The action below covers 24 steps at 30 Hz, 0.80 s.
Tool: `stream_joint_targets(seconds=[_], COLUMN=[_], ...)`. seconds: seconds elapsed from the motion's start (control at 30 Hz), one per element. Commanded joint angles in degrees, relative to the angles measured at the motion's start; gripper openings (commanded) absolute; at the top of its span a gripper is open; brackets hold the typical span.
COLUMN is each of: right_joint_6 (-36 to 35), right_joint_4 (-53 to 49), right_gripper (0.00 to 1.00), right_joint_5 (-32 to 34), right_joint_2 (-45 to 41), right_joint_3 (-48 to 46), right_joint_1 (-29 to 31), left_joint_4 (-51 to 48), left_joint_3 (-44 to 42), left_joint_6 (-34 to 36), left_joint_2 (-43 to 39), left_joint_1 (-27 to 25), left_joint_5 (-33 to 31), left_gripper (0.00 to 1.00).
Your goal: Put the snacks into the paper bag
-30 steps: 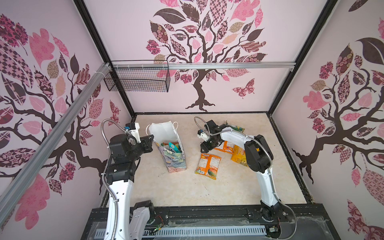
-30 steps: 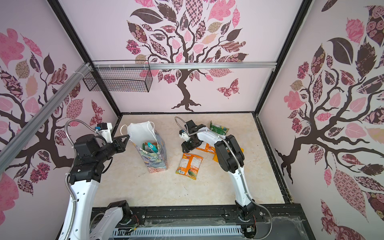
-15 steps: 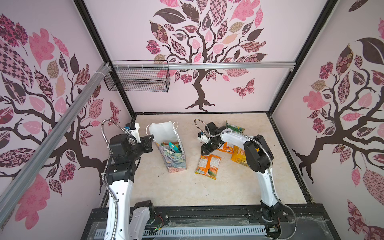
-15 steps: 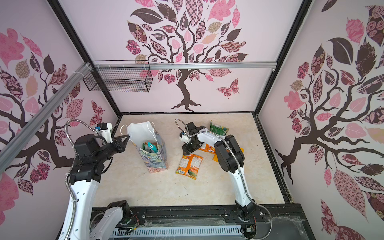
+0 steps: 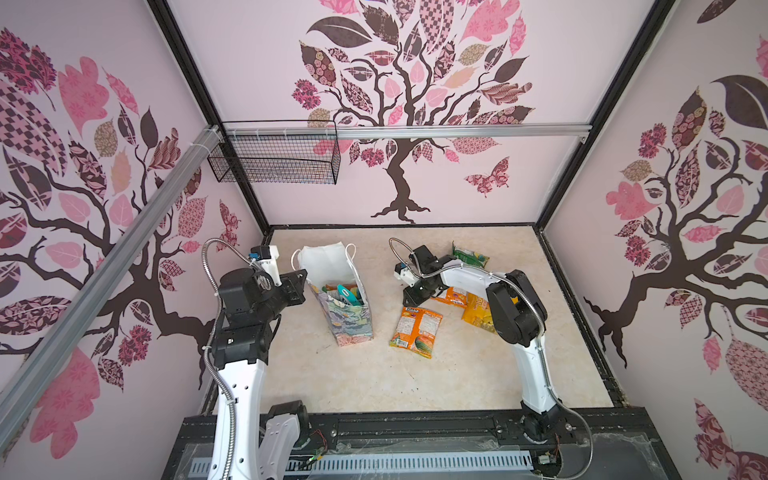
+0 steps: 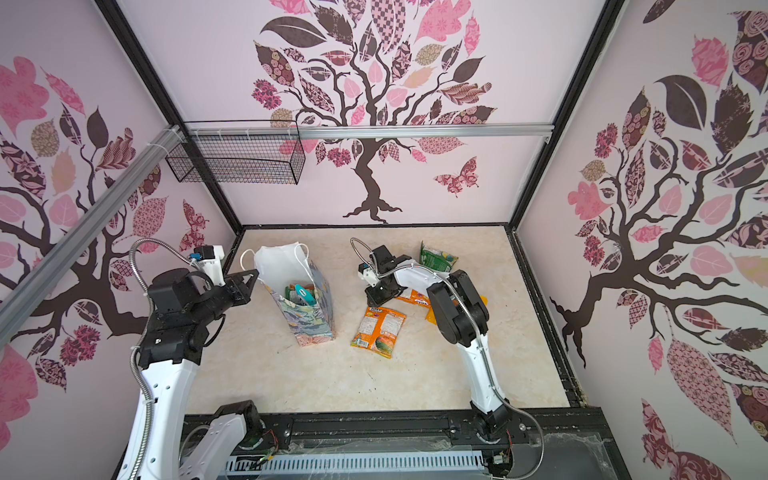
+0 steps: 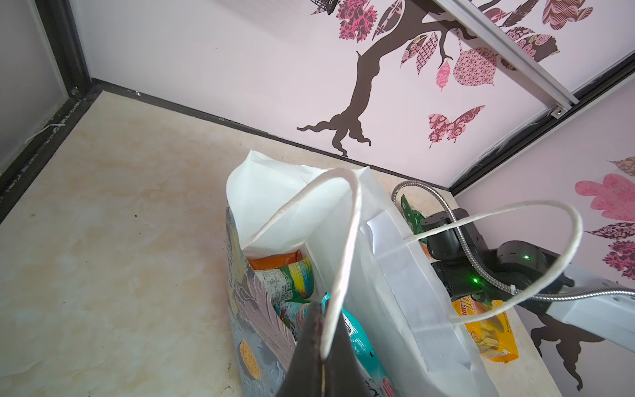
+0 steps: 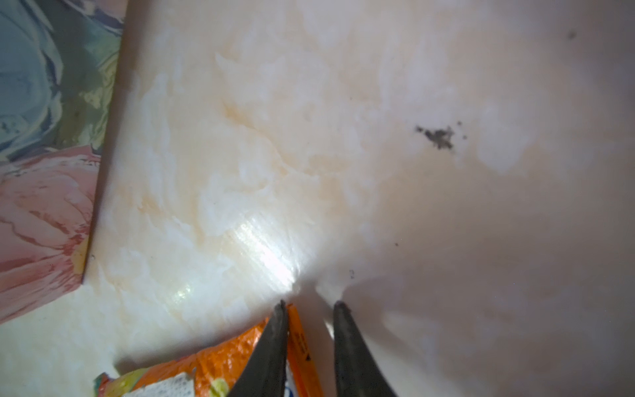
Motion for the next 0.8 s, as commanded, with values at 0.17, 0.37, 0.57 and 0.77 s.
stream_joint_targets(seconds=[0.17,0.37,0.57,0.77], right_joint_6=[2.56,7.67,10.22,11.32], right_joint_4=[-0.77,2.30,2.56,2.30], right_gripper=[0.00,0.00,0.00,0.00], right_joint_5=[2.40,2.26,4.52,8.19], right_joint_2=[-2.80,-10.05,-16.10,-21.84], right_joint_3=[-1.67,-3.84,-7.63,-12.83], right_joint_1=[0.26,-2.16,-2.68,-2.74], left_joint_4=[0.26,0.20,0.30,0.39], left_joint_3=[0.59,0.54,0.50,0.56], left_joint_6=[1.02,1.11,1.03,1.02], left_joint_2=[-0.57,-0.87,-0.88,-0.98], left_joint_1=[-0.17,-0.16,-0.14,-0.13], left_joint_5=[-0.37,-0.66,-0.48,-0.39], left_gripper=[0.00,0.00,0.00,0.00])
